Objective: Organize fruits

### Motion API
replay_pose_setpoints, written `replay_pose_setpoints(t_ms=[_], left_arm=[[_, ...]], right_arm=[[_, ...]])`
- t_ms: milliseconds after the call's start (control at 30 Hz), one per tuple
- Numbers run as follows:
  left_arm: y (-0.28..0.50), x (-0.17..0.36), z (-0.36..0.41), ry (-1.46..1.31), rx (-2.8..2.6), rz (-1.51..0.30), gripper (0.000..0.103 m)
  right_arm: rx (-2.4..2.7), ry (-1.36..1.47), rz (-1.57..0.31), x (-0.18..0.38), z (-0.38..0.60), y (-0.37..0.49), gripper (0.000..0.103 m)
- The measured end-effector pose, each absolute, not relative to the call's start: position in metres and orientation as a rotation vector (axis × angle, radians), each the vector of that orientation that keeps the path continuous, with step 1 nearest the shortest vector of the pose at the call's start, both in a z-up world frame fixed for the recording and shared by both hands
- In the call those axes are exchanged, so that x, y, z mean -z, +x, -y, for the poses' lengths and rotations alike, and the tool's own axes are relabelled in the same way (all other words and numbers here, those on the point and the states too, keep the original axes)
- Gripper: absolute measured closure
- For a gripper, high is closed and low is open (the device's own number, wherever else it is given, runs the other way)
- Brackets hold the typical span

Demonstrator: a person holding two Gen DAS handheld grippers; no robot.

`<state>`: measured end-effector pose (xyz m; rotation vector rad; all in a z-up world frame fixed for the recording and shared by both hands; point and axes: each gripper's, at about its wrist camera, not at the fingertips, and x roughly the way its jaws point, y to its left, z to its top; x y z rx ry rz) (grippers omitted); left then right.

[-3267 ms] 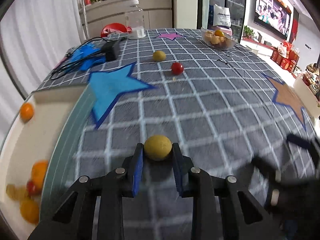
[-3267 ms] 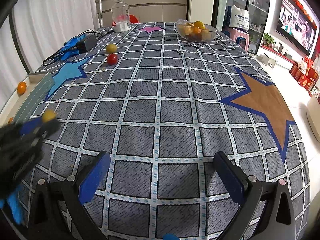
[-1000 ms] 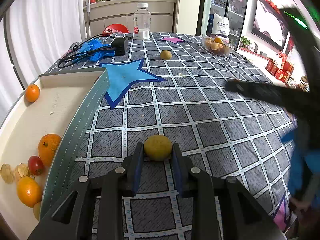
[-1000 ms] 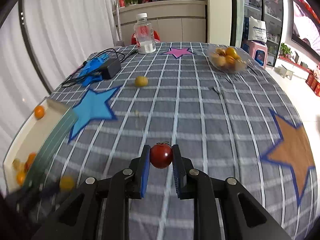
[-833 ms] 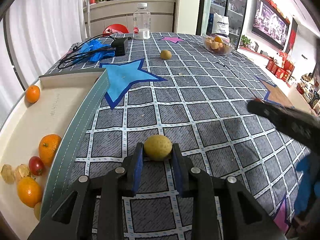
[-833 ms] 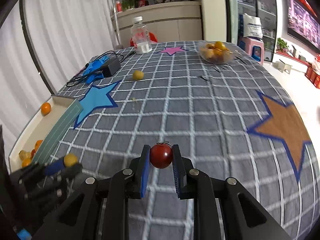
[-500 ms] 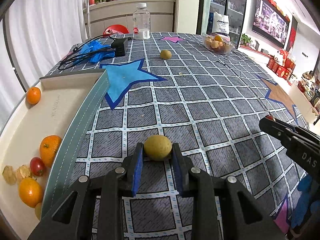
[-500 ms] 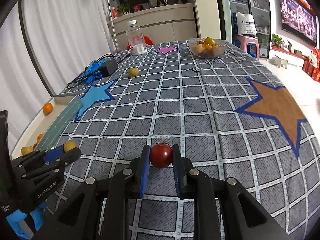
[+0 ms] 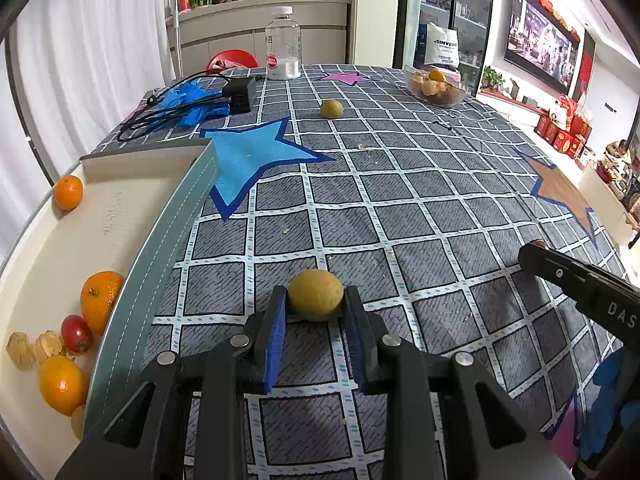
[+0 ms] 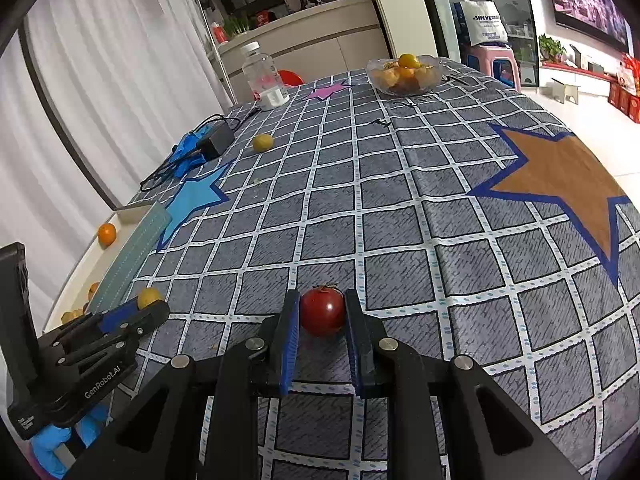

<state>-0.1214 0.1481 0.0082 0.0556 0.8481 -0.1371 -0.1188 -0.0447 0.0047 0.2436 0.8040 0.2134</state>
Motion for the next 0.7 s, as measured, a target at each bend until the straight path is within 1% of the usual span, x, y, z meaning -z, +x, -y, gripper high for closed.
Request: replay_pose_setpoints(t_ms=[700], left_arm=[[-0.1214,-0.0081,-0.1484,0.055,0.137,-0.848,0.072]], right_arm=[[-0.227,0.247,-0.808,-0.0047,0.0445,-0.1191,0.081]])
